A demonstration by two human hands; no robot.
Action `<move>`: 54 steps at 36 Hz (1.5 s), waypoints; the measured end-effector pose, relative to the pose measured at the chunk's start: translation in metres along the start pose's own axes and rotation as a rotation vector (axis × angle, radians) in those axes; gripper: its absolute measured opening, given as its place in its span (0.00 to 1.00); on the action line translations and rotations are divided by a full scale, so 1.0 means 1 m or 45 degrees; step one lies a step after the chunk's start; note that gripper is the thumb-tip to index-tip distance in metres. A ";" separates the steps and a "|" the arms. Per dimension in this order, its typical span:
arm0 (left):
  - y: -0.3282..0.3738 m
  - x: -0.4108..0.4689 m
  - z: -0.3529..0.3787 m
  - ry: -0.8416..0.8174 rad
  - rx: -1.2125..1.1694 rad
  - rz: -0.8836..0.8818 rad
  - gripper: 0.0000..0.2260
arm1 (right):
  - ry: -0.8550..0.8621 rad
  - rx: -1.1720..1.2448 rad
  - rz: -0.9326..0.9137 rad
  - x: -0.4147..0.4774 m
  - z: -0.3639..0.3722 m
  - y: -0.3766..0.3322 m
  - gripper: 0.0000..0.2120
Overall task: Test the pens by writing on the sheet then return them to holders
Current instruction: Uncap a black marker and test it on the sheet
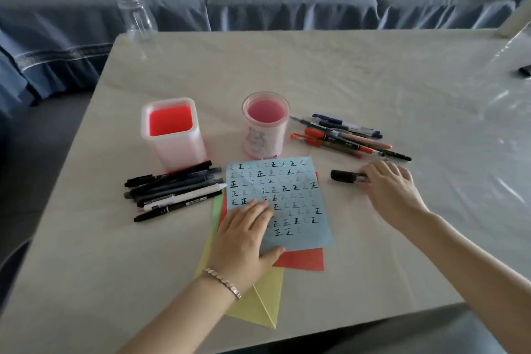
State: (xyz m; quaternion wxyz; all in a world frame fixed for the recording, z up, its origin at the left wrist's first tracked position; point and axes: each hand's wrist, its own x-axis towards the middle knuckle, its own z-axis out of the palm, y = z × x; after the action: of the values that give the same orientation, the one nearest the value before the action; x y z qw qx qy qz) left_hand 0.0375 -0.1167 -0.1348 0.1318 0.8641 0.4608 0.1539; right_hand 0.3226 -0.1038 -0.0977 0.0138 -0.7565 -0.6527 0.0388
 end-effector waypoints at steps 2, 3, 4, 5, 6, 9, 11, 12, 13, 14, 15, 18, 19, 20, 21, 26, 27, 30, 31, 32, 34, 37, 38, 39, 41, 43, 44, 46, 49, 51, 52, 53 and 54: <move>0.001 0.001 -0.001 0.029 -0.020 0.008 0.28 | 0.031 -0.001 -0.059 -0.006 -0.007 -0.006 0.12; 0.003 0.001 -0.002 0.052 -0.034 0.015 0.28 | 0.024 0.030 -0.081 -0.010 -0.014 -0.011 0.13; 0.007 0.003 -0.004 0.079 -0.048 0.028 0.30 | 0.004 0.075 -0.095 -0.016 -0.022 -0.019 0.14; 0.012 0.005 -0.007 0.118 -0.059 0.046 0.31 | -0.025 0.126 -0.104 -0.022 -0.031 -0.026 0.15; 0.017 0.007 -0.011 0.162 -0.067 0.066 0.30 | -0.045 0.174 -0.126 -0.028 -0.039 -0.034 0.14; 0.034 0.019 -0.024 0.274 -0.085 0.167 0.27 | -0.156 0.357 -0.184 -0.044 -0.067 -0.057 0.09; 0.042 0.027 -0.029 0.315 -0.059 0.266 0.24 | -0.284 0.552 -0.213 -0.052 -0.081 -0.070 0.05; 0.045 0.030 -0.030 0.329 -0.059 0.301 0.21 | -0.337 0.635 -0.227 -0.054 -0.086 -0.074 0.05; 0.047 0.032 -0.031 0.346 -0.071 0.318 0.17 | -0.369 0.697 -0.233 -0.056 -0.090 -0.078 0.05; 0.047 0.033 -0.031 0.359 -0.083 0.314 0.14 | -0.371 0.741 -0.236 -0.056 -0.092 -0.078 0.05; 0.047 0.034 -0.032 0.361 -0.083 0.295 0.11 | -0.371 0.804 -0.223 -0.055 -0.095 -0.078 0.05; 0.044 0.031 -0.036 0.279 -0.113 0.197 0.09 | -0.440 1.285 -0.114 -0.049 -0.102 -0.072 0.08; 0.045 0.029 -0.040 0.240 -0.170 0.146 0.09 | -0.492 1.560 -0.057 -0.047 -0.104 -0.070 0.10; 0.046 0.026 -0.043 0.207 -0.259 0.101 0.10 | -0.532 1.819 0.011 -0.045 -0.102 -0.070 0.15; 0.048 0.022 -0.045 0.185 -0.364 0.067 0.11 | -0.534 1.992 0.094 -0.045 -0.100 -0.071 0.19; 0.054 0.016 -0.048 0.010 -0.731 0.073 0.13 | -0.519 1.789 0.303 -0.053 -0.073 -0.110 0.11; 0.054 0.016 -0.049 -0.026 -0.794 0.083 0.14 | -0.477 1.744 0.313 -0.055 -0.066 -0.118 0.10; 0.055 0.015 -0.056 -0.086 -0.877 0.013 0.16 | -0.194 1.681 0.383 -0.059 -0.049 -0.133 0.13; 0.055 0.013 -0.057 -0.077 -0.847 0.000 0.16 | -0.129 1.687 0.412 -0.060 -0.045 -0.136 0.13; 0.055 0.012 -0.057 -0.055 -0.808 0.001 0.16 | -0.088 1.713 0.438 -0.060 -0.042 -0.139 0.14; 0.056 0.010 -0.057 -0.013 -0.758 0.011 0.13 | -0.064 1.778 0.476 -0.060 -0.040 -0.142 0.15; 0.055 0.010 -0.058 0.015 -0.772 -0.001 0.09 | -0.128 1.869 0.487 -0.058 -0.041 -0.143 0.15; 0.055 0.010 -0.059 0.029 -0.780 0.004 0.10 | -0.149 1.894 0.477 -0.058 -0.041 -0.143 0.15; 0.055 0.010 -0.059 0.045 -0.787 0.016 0.12 | -0.163 1.915 0.466 -0.057 -0.041 -0.142 0.16; 0.054 0.009 -0.059 0.057 -0.789 0.037 0.14 | -0.174 1.946 0.430 -0.057 -0.042 -0.142 0.17; 0.054 0.008 -0.059 0.044 -0.810 0.034 0.15 | -0.178 1.966 0.385 -0.058 -0.041 -0.142 0.14; 0.054 0.008 -0.059 0.036 -0.827 0.030 0.15 | -0.180 1.979 0.368 -0.058 -0.040 -0.141 0.14; 0.053 0.008 -0.059 0.007 -0.854 0.031 0.15 | -0.180 2.002 0.336 -0.059 -0.038 -0.139 0.14; 0.050 0.008 -0.061 -0.120 -0.959 0.022 0.08 | -0.156 1.969 0.259 -0.060 -0.036 -0.138 0.13; 0.045 0.006 -0.064 -0.167 -0.998 -0.026 0.07 | -0.116 1.998 0.233 -0.061 -0.036 -0.137 0.12; 0.041 0.004 -0.065 -0.171 -0.957 -0.052 0.10 | -0.070 2.028 0.236 -0.060 -0.035 -0.136 0.12; 0.036 0.002 -0.067 -0.168 -0.881 -0.095 0.13 | -0.002 2.045 0.274 -0.058 -0.035 -0.133 0.14; 0.029 0.000 -0.066 -0.143 -0.796 -0.155 0.12 | 0.076 2.049 0.350 -0.056 -0.034 -0.128 0.16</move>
State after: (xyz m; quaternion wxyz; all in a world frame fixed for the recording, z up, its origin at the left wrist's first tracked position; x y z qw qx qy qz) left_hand 0.0335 -0.1269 -0.0633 0.4249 0.7597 0.4341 0.2319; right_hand 0.1910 -0.1396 -0.0523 0.5654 -0.5889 -0.3258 0.4768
